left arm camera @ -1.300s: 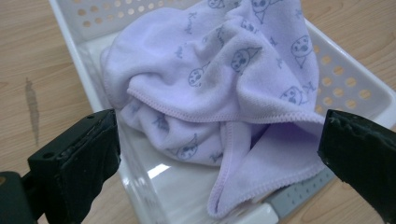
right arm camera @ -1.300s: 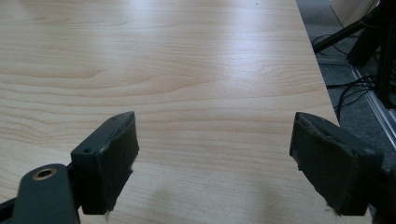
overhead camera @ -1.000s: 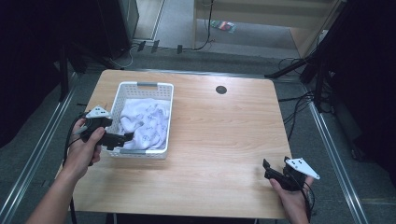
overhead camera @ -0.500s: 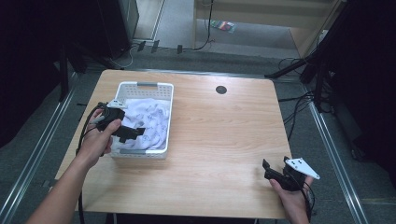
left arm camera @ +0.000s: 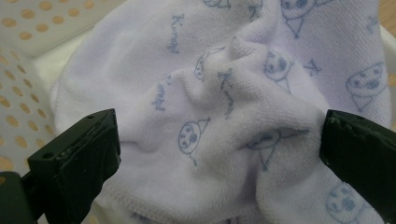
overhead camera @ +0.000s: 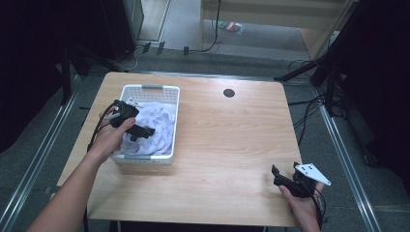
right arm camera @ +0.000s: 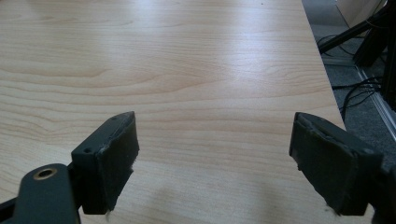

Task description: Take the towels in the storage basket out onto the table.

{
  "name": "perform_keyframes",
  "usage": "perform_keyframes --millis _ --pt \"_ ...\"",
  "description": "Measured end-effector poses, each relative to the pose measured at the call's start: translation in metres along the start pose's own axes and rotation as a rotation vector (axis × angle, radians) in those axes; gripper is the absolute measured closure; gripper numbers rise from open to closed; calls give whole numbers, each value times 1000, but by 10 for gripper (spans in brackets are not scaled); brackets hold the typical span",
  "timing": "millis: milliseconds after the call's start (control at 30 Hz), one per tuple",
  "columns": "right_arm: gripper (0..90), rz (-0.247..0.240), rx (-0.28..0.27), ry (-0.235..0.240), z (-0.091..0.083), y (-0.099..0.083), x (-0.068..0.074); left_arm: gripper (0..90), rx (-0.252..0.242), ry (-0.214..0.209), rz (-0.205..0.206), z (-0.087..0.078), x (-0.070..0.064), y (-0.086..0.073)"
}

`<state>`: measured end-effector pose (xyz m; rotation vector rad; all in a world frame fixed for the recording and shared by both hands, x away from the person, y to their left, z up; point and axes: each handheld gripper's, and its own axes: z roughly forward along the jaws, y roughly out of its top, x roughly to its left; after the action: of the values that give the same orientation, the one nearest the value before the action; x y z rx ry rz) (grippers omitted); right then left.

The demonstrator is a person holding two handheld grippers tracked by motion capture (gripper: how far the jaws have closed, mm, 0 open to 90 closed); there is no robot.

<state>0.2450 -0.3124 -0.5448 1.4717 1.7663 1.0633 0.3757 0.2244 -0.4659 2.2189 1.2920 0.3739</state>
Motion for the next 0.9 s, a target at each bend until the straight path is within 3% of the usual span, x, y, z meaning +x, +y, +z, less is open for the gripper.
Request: perform_keyframes --millis 333,667,900 --pt "157 -1 1 2 0 0 0 0 101 -3 -9 23 0 13" --pt "158 -4 1 4 0 0 0 0 196 29 4 43 -2 14" --pt "158 -4 2 5 0 0 1 0 211 41 23 56 -7 10"
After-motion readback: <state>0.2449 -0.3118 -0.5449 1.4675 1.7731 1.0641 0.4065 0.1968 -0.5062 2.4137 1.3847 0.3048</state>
